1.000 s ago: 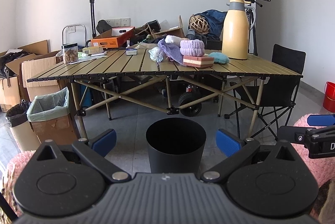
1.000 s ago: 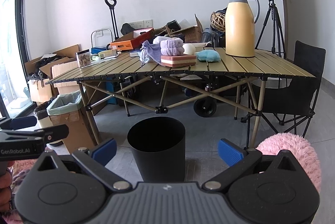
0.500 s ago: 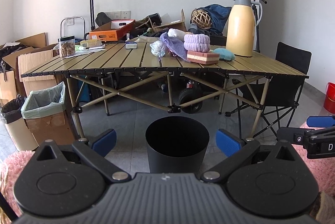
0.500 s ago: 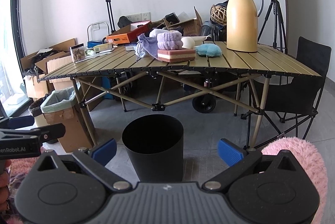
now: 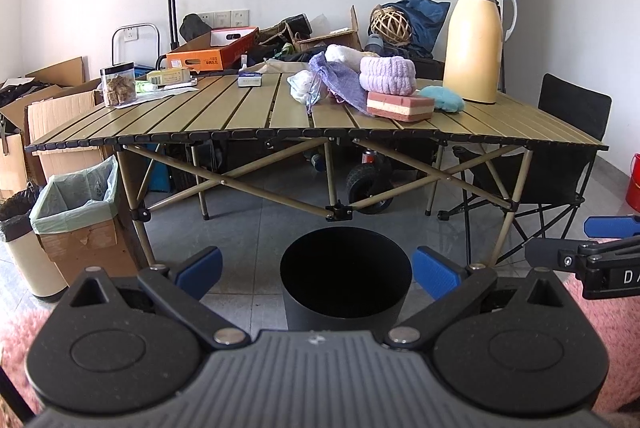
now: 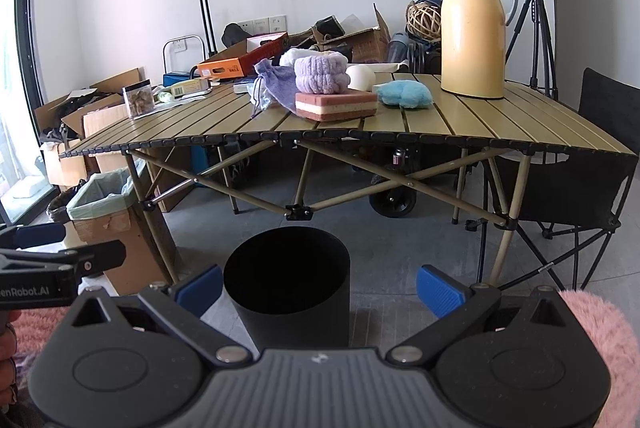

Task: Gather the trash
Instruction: 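Move both tools toward the table, right tool toward the lavender towel roll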

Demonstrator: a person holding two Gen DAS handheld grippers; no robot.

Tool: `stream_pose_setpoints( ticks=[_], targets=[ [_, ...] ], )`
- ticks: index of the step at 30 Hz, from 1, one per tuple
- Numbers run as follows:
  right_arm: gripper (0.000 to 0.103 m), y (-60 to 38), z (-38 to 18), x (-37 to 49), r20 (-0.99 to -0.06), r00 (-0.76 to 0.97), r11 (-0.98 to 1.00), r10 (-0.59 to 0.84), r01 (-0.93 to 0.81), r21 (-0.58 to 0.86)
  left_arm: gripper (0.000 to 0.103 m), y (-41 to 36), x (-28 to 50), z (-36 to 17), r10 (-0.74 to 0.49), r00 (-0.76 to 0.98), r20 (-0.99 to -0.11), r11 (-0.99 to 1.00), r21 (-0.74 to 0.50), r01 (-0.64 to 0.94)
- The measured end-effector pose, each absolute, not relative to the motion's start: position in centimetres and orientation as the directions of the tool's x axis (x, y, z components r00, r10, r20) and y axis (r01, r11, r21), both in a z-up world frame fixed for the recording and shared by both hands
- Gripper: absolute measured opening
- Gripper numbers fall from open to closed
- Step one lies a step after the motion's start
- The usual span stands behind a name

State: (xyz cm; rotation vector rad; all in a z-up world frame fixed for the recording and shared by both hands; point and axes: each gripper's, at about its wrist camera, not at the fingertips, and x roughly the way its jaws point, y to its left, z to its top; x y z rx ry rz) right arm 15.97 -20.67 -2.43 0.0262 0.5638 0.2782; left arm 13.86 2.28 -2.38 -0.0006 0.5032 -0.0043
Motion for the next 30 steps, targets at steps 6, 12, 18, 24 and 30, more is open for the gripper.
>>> stream_pose_setpoints(
  ticks=[6,12,18,24,30],
  targets=[
    [0.103,-20.2,-2.5,19.0,-0.524,0.805,0.959,0.280,-0.262,0.109,0.103,2.3,16.5,-2.4,0.004,0.872,-0.489,1.000,0.005,-0.002],
    [0.103,-19.8,-2.5,22.3,-0.518,0.805,0.956,0.288,-0.268,0.115,0.103,2.4,19.2,-2.5,0.012,0.871,-0.490,1.000,0.011,-0.008],
    [0.103,-19.6,-2.5,25.4,-0.504,0.815,0.957,0.287,-0.265,0.116,0.103,2.6,22.1,-2.2,0.012,0.876,-0.483,1.000,0.012,-0.008],
    [0.103,-19.4,-2.2,28.6,-0.480,0.829,0.958,0.286,-0.262,0.119,0.103,2.7,24.9,-1.8,0.015,0.887,-0.462,1.000,0.016,-0.008],
    [0.103,-19.3,-1.6,31.8,-0.441,0.849,0.957,0.289,-0.267,0.114,0.103,3.0,27.9,-1.2,0.022,0.897,-0.441,1.000,0.018,-0.015]
  ],
)
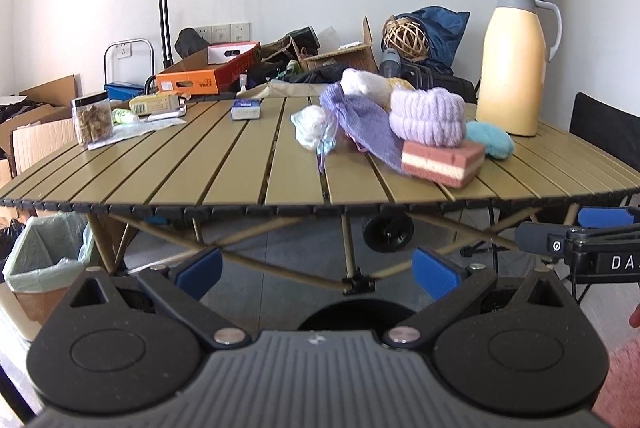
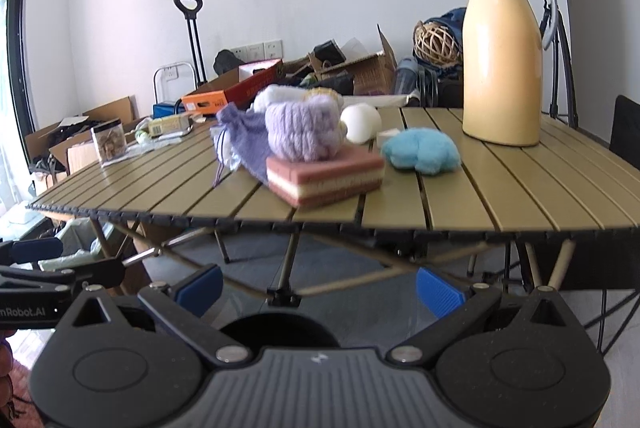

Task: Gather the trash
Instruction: 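Move both tools toward the table, right tool toward the lavender towel roll, then grasp the lavender towel roll with the right gripper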

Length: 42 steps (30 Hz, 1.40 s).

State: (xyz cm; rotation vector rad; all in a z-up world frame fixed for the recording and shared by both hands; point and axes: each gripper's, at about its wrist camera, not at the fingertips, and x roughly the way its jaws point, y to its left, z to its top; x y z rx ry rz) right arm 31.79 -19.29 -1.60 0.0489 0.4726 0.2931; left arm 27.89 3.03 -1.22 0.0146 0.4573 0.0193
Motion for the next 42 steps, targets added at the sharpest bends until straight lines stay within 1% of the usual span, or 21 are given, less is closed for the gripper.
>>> stream_pose_setpoints(
  ticks=[14,19,23,25,28,32,34,37,38,39,41,42],
  targets=[
    [0.103,-18.8,1.1,38.6,-0.349,0.881,0.948,0.320,-0.292,0.129,0.103,3.7,34.6,1.2,0.057,0.932,-0.358,0.998,0.013,-0.055],
    [0.103,-17.8,1.8,41.3,-0.348,0.874,0.941,0.339,-0.314,0.128,0.103,4.2,37.2,2.0,0.088,0.938,-0.336,0.996,0.003,-0.092],
    [0.103,-16.9,2.2,43.5,-0.353,0.877,0.945,0.326,-0.307,0.110,0.103,5.0,39.3,2.4,0.073,0.937,-0.342,0.995,-0.033,-0.090],
    [0.103,-16.4,2.4,44.3,-0.349,0.876,0.943,0.333,-0.317,0.104,0.103,5.3,40.1,2.3,0.090,0.939,-0.333,0.994,-0.029,-0.106],
    [0.103,-15.4,2.4,45.6,-0.351,0.876,0.942,0.332,-0.325,0.081,0.103,6.0,41.0,2.1,0.098,0.937,-0.336,0.992,-0.046,-0.121],
    [0.102,-14.6,2.1,47.1,-0.366,0.865,0.939,0.344,-0.325,0.115,0.103,6.5,41.7,1.4,0.100,0.929,-0.355,0.990,-0.054,-0.127],
    [0.099,-14.1,1.9,47.7,-0.372,0.865,0.942,0.336,-0.313,0.121,0.103,6.5,41.8,1.0,0.100,0.928,-0.360,0.992,-0.040,-0.123],
    [0.090,-13.6,1.3,48.3,-0.384,0.864,0.945,0.327,-0.303,0.124,0.103,6.6,41.8,0.5,0.098,0.923,-0.372,0.993,-0.026,-0.116],
    [0.083,-13.3,1.1,48.4,-0.387,0.865,0.947,0.320,-0.297,0.120,0.103,6.8,41.7,0.3,0.098,0.922,-0.375,0.993,-0.024,-0.115],
    [0.080,-13.1,1.0,48.6,-0.392,0.864,0.949,0.315,-0.293,0.117,0.103,6.9,41.7,0.2,0.101,0.920,-0.378,0.993,-0.020,-0.117],
    [0.068,-12.9,0.8,48.7,-0.396,0.865,0.952,0.307,-0.285,0.117,0.103,7.3,41.6,0.1,0.107,0.919,-0.380,0.992,-0.018,-0.123],
    [0.063,-12.9,0.7,48.7,-0.391,0.868,0.952,0.307,-0.283,0.119,0.103,7.5,41.6,0.1,0.108,0.918,-0.382,0.992,-0.019,-0.125]
  ],
)
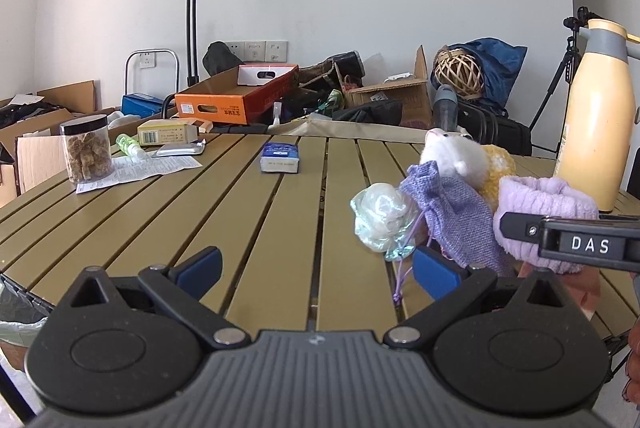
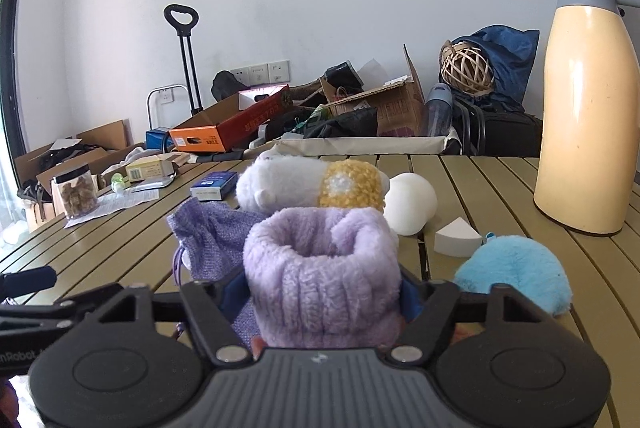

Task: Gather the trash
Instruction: 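Grasp the lavender towel roll with the right gripper, then grasp the blue tissue pack with the left gripper while right holds the towel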

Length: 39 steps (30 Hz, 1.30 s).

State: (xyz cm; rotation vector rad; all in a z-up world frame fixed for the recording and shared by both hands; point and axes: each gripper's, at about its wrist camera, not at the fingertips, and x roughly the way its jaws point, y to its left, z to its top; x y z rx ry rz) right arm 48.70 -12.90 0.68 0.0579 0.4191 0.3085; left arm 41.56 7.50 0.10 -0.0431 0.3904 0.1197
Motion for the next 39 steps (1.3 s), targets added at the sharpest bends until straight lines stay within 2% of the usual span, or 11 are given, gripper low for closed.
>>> stream_pose_setpoints(
  ticks=[1,3,9,15,19,24,28,31,39],
  targets=[
    [0.061,-12.9,0.7,48.7,-0.385,0.870,0.952,0.307,-0.281,0.123,0.103,7.7,41.5,0.1,0.108,0.917,-0.383,0.992,-0.021,-0.126],
    [0.045,-13.1,0.9,48.6,-0.373,0.874,0.950,0.311,-0.280,0.136,0.103,8.0,41.4,0.1,0.112,0.916,-0.386,0.991,-0.025,-0.132],
    [0.034,-14.1,1.5,48.4,-0.326,0.889,0.942,0.322,-0.268,0.201,0.103,8.6,41.3,0.7,0.109,0.915,-0.388,0.990,-0.041,-0.135],
    [0.032,-16.0,2.8,47.9,-0.231,0.922,0.936,0.310,-0.253,0.245,0.103,9.4,42.4,2.3,0.123,0.914,-0.386,0.988,-0.035,-0.148],
    [0.031,-17.8,2.8,48.3,-0.216,0.934,0.938,0.283,-0.223,0.266,0.103,10.1,44.8,4.3,0.145,0.914,-0.379,0.988,0.010,-0.153],
    [0.031,-20.3,2.6,48.8,-0.218,0.951,0.949,0.221,-0.159,0.271,0.103,10.6,50.0,6.6,0.186,0.905,-0.383,0.981,0.129,-0.146],
    [0.031,-22.9,2.1,49.5,-0.218,0.966,0.955,0.138,-0.072,0.288,0.103,12.3,55.2,7.6,0.151,0.881,-0.449,0.988,0.100,-0.118],
    [0.031,-24.6,1.8,49.9,-0.221,0.972,0.958,0.082,-0.016,0.287,0.103,13.3,59.7,7.4,0.178,0.849,-0.498,0.984,0.099,-0.148],
    [0.031,-28.5,0.5,51.3,-0.256,0.966,0.957,-0.041,0.111,0.268,0.103,15.4,70.0,3.6,0.241,0.738,-0.630,0.967,0.087,-0.241]
  ],
)
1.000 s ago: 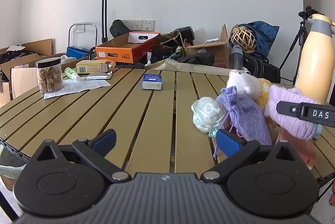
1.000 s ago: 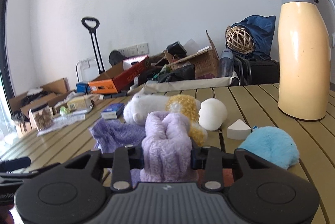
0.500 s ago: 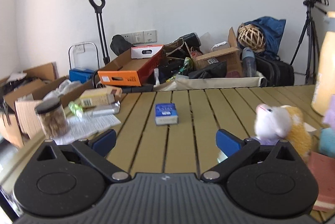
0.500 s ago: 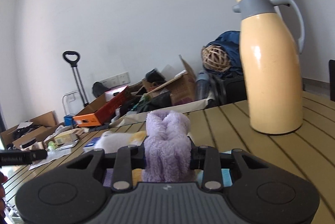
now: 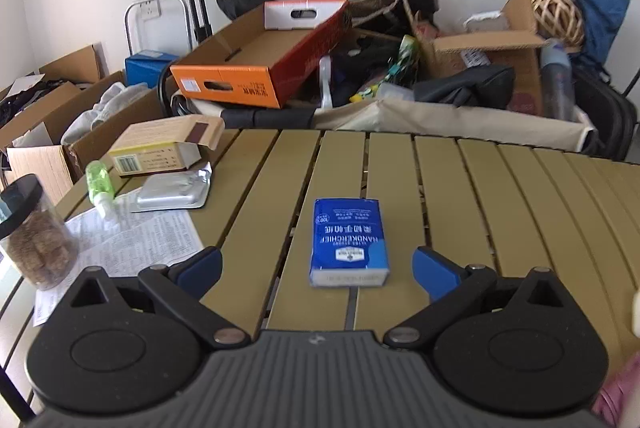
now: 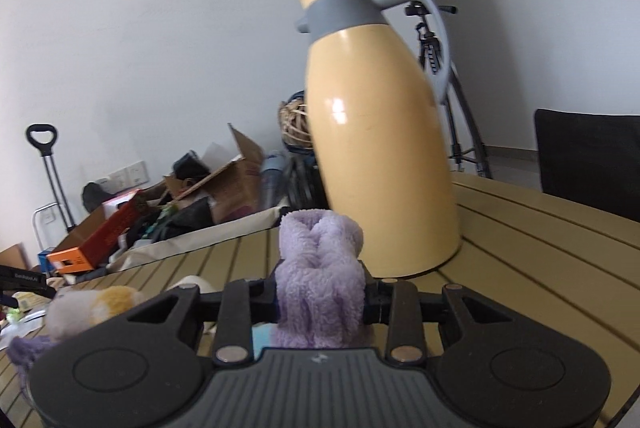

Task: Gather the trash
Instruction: 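Grasp the blue tissue pack with the left gripper while right holds the towel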

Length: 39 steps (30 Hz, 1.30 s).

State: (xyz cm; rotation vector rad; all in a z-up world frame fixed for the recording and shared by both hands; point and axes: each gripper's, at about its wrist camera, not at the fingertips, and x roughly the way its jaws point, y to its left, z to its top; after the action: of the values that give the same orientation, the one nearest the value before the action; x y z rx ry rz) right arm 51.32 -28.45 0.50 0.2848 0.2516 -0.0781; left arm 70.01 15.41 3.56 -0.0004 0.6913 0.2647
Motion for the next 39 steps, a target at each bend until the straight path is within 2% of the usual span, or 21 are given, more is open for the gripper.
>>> stream_pose_setpoints(
  ticks=[3,5,6,8,11,12,13,26,39],
  targets=[
    [0.031,-29.5,0.2,51.6,-0.264,0.962,0.954,-0.072,0.144,0.262,0.103,15.5,72.5,2.5,0.261,0.711,-0.653,0.960,0.097,-0.263],
    [0.031,-30.1,-0.1,51.8,-0.271,0.959,0.952,-0.082,0.155,0.263,0.097,15.5,73.8,1.8,0.281,0.685,-0.672,0.952,0.108,-0.285],
    [0.031,-30.5,-0.2,51.9,-0.274,0.958,0.950,-0.081,0.157,0.268,0.089,15.6,74.4,1.5,0.281,0.673,-0.684,0.951,0.104,-0.292],
    [0.031,-31.0,-0.3,52.1,-0.278,0.957,0.946,-0.082,0.163,0.281,0.083,15.9,75.1,1.0,0.260,0.662,-0.703,0.953,0.078,-0.292],
    [0.031,-31.4,-0.4,52.2,-0.281,0.955,0.942,-0.097,0.179,0.284,0.068,15.8,75.5,0.4,0.244,0.656,-0.714,0.957,0.068,-0.283],
    [0.031,-31.4,-0.4,52.4,-0.284,0.954,0.941,-0.095,0.179,0.286,0.055,15.8,75.5,0.4,0.233,0.658,-0.716,0.959,0.060,-0.275],
    [0.031,-31.3,-0.4,52.4,-0.285,0.954,0.941,-0.094,0.178,0.286,0.052,15.8,75.6,0.3,0.225,0.656,-0.720,0.961,0.054,-0.271],
    [0.031,-29.7,0.8,50.5,-0.246,0.969,0.949,-0.021,0.097,0.301,0.052,16.0,68.9,4.3,0.195,0.723,-0.663,0.966,0.000,-0.260],
    [0.031,-25.7,2.3,45.2,-0.169,0.977,0.960,0.130,-0.082,0.268,0.052,13.7,54.3,9.3,0.128,0.801,-0.586,0.985,-0.020,-0.172]
  ],
)
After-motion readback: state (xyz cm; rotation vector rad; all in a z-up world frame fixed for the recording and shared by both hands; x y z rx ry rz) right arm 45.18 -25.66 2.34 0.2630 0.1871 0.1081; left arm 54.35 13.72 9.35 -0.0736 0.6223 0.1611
